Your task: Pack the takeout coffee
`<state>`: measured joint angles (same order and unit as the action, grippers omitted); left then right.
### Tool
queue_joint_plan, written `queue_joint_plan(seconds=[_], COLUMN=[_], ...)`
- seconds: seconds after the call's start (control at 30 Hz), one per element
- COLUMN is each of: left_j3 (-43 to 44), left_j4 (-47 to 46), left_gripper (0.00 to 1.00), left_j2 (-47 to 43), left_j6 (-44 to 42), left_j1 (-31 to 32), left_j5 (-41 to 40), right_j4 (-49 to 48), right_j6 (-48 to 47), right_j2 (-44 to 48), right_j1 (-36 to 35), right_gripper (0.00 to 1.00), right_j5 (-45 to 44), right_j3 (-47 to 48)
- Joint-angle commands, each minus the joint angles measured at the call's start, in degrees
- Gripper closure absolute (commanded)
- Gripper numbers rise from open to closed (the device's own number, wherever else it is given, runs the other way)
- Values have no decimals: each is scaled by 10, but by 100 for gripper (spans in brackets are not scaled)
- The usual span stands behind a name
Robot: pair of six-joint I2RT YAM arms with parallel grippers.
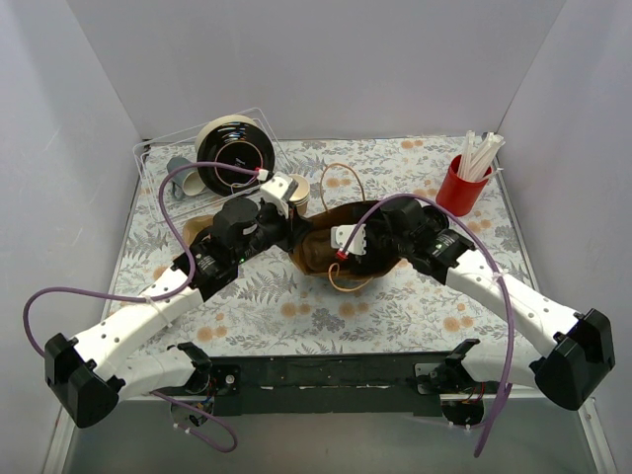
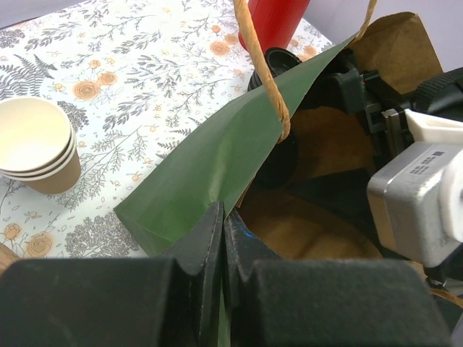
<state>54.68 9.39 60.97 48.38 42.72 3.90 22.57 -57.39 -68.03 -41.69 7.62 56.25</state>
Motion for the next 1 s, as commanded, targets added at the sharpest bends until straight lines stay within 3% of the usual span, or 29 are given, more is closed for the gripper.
queue_joint_plan(seconds=[0.0, 0.6, 0.97], left_j3=[25, 89, 148], left_j4=[27, 85, 150], left_gripper=[100, 100, 100], left_j2=[9, 40, 81], left_j6=[-4, -9, -37], left_j1=[0, 0, 0], left_j5=[-5, -1, -2], right_j4=[-7, -2, -41], right_j6=[10, 65, 186], right_j2=[29, 84, 131], right_j1=[3, 3, 3], right_gripper=[2, 2, 3], right_j5=[9, 19, 10], right_j3=[6, 33, 30])
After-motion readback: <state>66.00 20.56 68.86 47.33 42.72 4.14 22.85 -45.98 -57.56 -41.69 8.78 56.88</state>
